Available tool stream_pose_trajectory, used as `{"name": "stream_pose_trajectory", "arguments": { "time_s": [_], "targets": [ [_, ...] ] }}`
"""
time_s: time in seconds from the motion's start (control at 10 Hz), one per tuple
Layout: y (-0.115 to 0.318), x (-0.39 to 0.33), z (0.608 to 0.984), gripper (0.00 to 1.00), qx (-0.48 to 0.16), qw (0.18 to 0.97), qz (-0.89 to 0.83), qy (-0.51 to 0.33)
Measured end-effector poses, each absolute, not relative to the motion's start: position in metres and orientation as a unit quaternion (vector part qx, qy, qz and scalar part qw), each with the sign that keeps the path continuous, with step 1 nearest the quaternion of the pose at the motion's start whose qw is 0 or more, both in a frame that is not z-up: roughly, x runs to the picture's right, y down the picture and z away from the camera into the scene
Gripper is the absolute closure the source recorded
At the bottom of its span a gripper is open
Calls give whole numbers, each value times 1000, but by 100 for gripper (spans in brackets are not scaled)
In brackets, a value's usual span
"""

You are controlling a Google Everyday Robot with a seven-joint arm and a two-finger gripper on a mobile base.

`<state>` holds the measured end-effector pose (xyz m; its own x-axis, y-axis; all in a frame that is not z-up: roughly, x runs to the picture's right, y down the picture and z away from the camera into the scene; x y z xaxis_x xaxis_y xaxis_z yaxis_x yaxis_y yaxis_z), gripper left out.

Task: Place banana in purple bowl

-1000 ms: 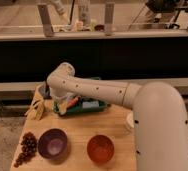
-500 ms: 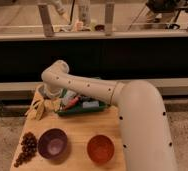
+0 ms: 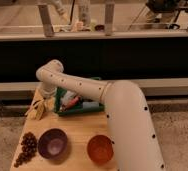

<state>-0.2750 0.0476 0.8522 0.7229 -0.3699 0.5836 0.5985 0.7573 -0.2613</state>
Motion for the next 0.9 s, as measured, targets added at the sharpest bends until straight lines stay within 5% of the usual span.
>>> {"name": "stream_pose_trajectory", "arguments": {
  "time_s": [0.2, 0.7, 0.9],
  "targets": [
    [49, -282, 858, 25, -228, 899, -270, -260],
    [54, -290, 864, 73, -234, 896, -272, -260],
    [55, -292, 864, 78, -235, 897, -271, -259]
  ]
}}
